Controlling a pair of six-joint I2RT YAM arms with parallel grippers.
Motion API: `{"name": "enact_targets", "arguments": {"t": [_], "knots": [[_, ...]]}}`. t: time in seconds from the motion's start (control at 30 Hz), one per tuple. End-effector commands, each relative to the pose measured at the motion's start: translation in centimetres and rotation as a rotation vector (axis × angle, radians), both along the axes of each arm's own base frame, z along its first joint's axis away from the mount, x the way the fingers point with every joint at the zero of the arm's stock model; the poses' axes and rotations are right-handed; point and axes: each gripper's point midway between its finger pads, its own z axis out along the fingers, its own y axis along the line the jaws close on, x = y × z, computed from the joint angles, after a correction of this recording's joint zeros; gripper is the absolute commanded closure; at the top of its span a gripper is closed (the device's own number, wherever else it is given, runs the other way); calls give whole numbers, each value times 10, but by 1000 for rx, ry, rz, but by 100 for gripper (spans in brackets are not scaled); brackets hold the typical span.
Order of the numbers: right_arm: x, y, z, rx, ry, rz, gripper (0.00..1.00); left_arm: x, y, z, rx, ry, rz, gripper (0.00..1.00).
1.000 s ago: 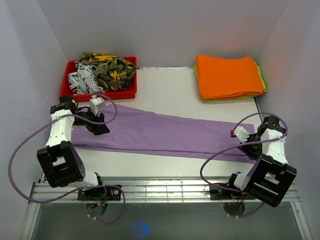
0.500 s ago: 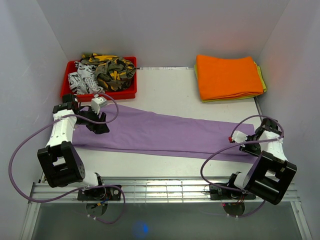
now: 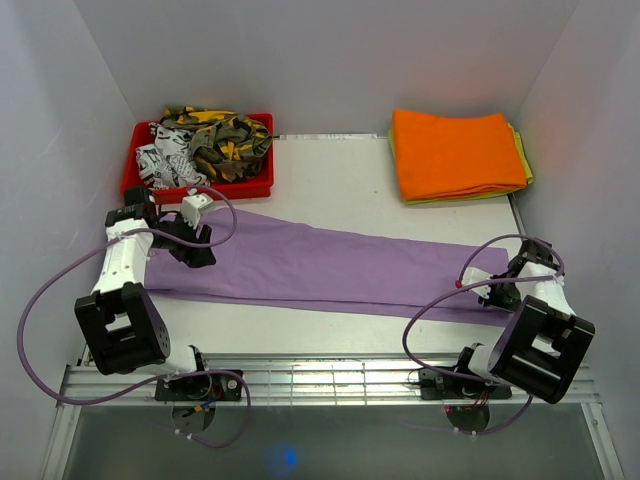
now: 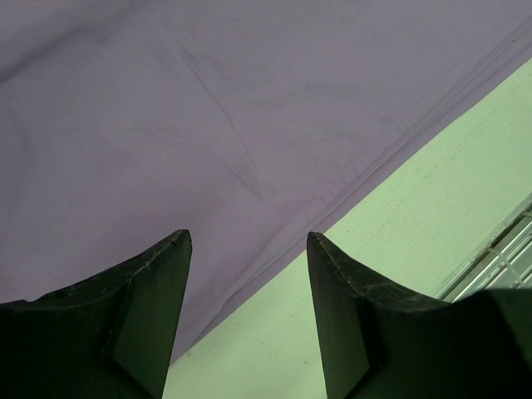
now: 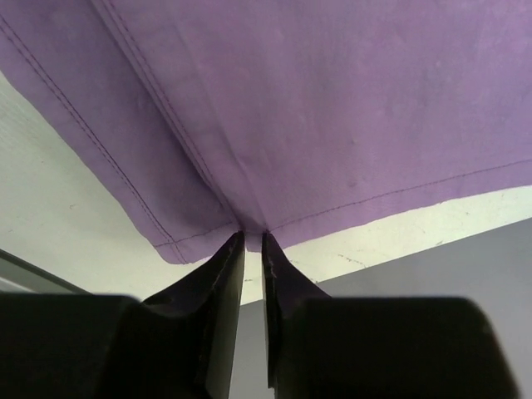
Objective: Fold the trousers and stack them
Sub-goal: Fold the trousers
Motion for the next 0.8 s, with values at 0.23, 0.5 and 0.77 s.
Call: {"name": "enact_targets", "arguments": {"t": [0.23,0.5,0.77], "knots": [[15,-6,16,-2,-21,9,92,-6,9,3,140,-128,-178,36],[19,4,41,49,-36,28,92,-35,10,-25,228,-174,-376,53],[17,5,43,58,-26,29,83,-46,-12,-39,230,-173,-489,52]]}}
